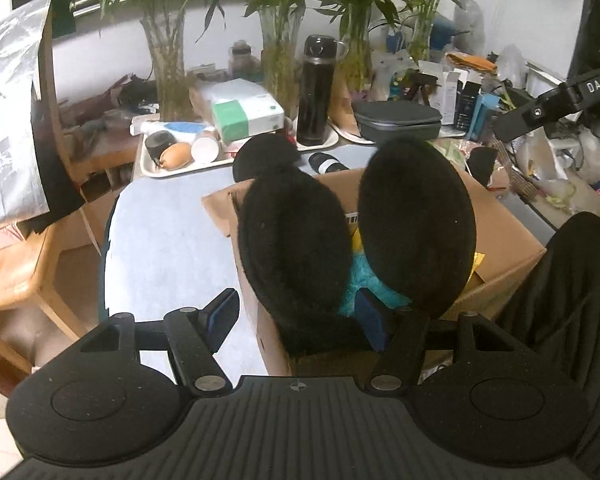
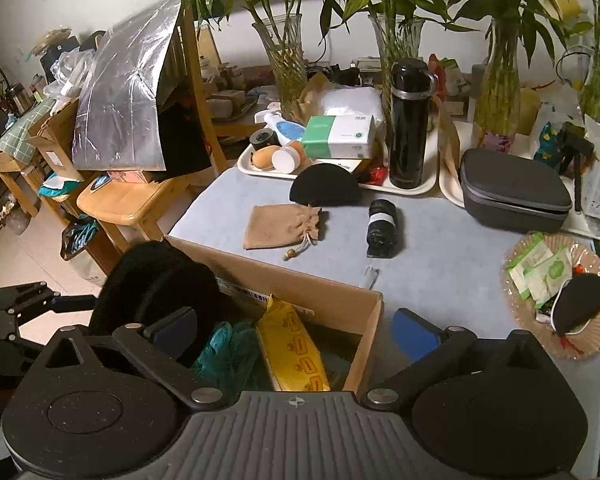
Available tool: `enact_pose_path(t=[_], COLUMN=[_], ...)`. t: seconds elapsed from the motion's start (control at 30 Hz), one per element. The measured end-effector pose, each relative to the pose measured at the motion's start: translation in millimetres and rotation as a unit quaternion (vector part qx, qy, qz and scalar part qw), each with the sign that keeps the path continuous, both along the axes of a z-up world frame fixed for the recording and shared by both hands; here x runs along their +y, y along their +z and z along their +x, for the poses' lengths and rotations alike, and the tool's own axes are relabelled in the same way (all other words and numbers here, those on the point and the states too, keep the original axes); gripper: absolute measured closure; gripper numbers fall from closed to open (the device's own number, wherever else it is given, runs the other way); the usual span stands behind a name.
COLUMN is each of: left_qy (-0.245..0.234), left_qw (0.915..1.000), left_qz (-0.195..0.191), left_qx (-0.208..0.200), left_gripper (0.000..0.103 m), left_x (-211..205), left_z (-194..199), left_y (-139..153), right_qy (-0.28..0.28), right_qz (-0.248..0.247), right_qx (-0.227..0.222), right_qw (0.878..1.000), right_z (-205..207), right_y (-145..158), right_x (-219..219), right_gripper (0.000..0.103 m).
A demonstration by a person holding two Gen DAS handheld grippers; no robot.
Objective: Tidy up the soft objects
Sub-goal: 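Withdraw both tools from the cardboard box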
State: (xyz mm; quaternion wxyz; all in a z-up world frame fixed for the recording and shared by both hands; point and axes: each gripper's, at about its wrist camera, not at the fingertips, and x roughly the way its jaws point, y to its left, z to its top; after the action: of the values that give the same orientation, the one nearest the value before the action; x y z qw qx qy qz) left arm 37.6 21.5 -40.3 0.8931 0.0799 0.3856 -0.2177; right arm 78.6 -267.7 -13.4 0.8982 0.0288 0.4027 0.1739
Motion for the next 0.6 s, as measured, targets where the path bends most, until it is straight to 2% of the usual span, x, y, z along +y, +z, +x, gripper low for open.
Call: enact_pose_path(t=[0.2, 0.33, 0.6], left_qy=[0.012, 0.017, 0.037], left_qw=[0.9982, 0.9954, 0.9920], left_qz=[-0.058, -0.094, -0.121], left_qx=[0.012, 0.006, -0.004], left_gripper=[0.040, 0.040, 0.040], left_x=[10.7, 16.8, 23.1], left_z=[13.4, 20.7, 51.7], left_y=[7.2, 11.7, 16.8], right_qy=[-0.007, -0.010, -0.031], right_qz=[-0.009, -0.010, -0.014], right_qx=[-0.005, -0.011, -0.015], right_qw=[1.000, 1.000, 0.999], right_z=[8.9, 16.0, 43.7], right_y=[-4.3, -6.1, -12.1], right_x=[-0.5, -1.8, -6.6], right_gripper=[0.000, 0.000, 0.000])
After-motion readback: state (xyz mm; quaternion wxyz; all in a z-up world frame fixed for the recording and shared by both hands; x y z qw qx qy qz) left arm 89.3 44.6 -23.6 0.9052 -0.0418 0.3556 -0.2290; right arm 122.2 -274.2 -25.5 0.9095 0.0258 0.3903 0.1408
